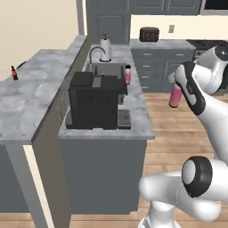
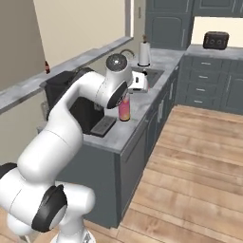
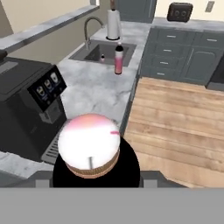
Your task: Place the large bottle from the dining counter next to the other large bottle outside the sink, and place the small bottle from the dining counter next to the other small bottle inside the sink.
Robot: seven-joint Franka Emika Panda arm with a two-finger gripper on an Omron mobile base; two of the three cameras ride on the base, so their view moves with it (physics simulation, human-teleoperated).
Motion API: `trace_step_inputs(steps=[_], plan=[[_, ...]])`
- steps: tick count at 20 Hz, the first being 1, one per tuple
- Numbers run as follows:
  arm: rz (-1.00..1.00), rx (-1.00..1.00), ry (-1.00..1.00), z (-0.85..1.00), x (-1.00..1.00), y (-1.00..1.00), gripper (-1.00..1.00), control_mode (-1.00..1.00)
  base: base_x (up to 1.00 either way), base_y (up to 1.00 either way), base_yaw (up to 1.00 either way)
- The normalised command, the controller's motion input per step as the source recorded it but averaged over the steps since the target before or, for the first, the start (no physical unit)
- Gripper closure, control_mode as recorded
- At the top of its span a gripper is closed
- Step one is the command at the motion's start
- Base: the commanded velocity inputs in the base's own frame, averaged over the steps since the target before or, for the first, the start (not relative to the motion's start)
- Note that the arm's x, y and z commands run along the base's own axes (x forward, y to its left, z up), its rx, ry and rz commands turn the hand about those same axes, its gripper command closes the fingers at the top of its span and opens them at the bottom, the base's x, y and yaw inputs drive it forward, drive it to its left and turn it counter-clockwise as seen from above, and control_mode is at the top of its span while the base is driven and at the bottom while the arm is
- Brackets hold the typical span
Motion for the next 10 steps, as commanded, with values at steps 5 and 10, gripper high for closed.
trace_step_inputs(steps=[5,10], plan=[[0.0,0.0,0.0,0.0,0.0,0.0,1.0,1.0,0.0,0.0,0.25],[0.0,0.0,0.0,0.0,0.0,0.0,1.0,1.0,0.0,0.0,0.25]])
